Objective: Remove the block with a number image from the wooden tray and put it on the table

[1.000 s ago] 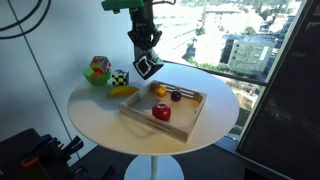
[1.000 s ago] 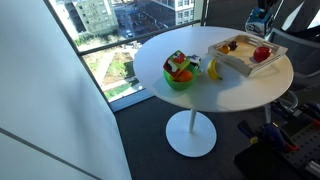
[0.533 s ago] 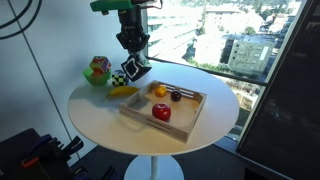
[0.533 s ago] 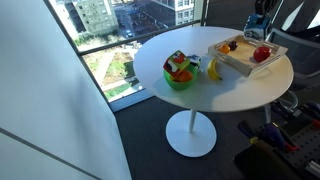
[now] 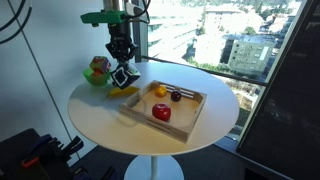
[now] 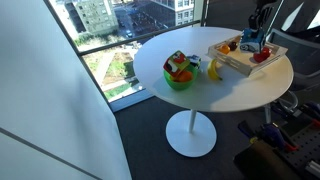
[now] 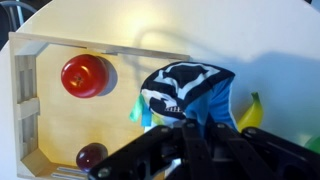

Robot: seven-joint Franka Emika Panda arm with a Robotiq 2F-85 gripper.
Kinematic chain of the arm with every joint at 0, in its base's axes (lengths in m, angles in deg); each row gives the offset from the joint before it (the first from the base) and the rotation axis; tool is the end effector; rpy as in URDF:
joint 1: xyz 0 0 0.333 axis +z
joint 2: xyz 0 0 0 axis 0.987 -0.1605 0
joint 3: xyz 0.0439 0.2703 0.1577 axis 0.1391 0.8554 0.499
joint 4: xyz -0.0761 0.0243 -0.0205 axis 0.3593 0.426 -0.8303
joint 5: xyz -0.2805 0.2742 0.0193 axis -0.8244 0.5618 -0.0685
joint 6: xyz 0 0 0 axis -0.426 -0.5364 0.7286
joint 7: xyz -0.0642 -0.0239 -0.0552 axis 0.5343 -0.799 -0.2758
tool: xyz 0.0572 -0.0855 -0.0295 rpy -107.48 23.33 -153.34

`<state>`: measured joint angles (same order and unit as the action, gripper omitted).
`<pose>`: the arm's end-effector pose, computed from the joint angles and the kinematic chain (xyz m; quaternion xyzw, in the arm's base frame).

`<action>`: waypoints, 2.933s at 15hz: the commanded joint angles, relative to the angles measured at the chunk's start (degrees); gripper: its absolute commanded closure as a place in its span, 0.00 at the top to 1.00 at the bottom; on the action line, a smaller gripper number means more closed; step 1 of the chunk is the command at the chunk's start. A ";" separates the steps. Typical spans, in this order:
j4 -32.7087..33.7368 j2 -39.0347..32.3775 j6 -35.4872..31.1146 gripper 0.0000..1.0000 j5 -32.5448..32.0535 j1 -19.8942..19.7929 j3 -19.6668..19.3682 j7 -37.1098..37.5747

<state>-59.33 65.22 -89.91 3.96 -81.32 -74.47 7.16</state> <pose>0.4933 -0.0192 0.3890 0.9939 0.0911 -0.0507 0.0348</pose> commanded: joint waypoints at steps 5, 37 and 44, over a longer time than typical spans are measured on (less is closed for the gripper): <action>-3.97 0.76 -7.18 0.05 0.94 1.14 1.04 0.41; -3.39 -1.03 -7.48 0.04 3.42 1.64 1.76 2.36; -3.76 -1.93 -9.43 0.04 3.67 2.37 2.87 5.87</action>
<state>-63.34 63.96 -97.72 6.48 -79.35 -71.98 10.57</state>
